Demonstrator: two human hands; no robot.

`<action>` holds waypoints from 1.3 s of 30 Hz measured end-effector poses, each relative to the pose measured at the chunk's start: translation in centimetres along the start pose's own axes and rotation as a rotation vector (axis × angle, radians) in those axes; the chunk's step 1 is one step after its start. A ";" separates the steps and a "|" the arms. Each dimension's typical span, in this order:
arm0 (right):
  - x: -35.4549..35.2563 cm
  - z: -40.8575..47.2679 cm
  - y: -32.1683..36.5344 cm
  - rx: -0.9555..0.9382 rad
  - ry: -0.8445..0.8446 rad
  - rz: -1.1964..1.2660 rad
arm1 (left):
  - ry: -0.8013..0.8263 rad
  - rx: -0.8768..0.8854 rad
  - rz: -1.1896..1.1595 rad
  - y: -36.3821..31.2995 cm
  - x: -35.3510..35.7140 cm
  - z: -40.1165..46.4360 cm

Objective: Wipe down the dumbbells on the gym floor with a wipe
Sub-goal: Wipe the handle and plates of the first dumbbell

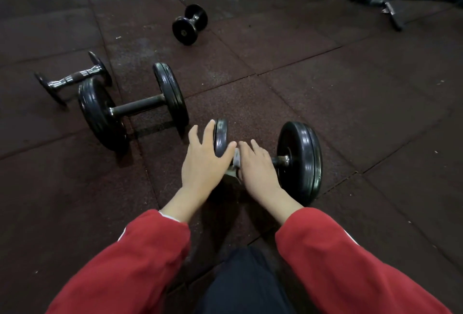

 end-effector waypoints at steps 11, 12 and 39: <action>-0.3 1.5 -0.7 0.148 -0.254 0.488 | -0.120 -0.218 -0.557 0.5 1.9 2.6; -0.3 1.8 -0.5 0.156 -0.269 0.445 | -0.124 -0.227 -0.557 0.5 1.9 2.7; -0.2 4.5 0.5 -0.064 -0.008 0.043 | -0.168 -0.164 -0.506 0.8 1.9 2.2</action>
Point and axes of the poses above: each hand's wrist, its own z-axis towards the middle knuckle, its own x-axis out of the palm, y = z × x, the point moved 2 cm from there along z, towards the middle knuckle, and after that the axes turned 4 degrees about -z, right-handed, at the moved point
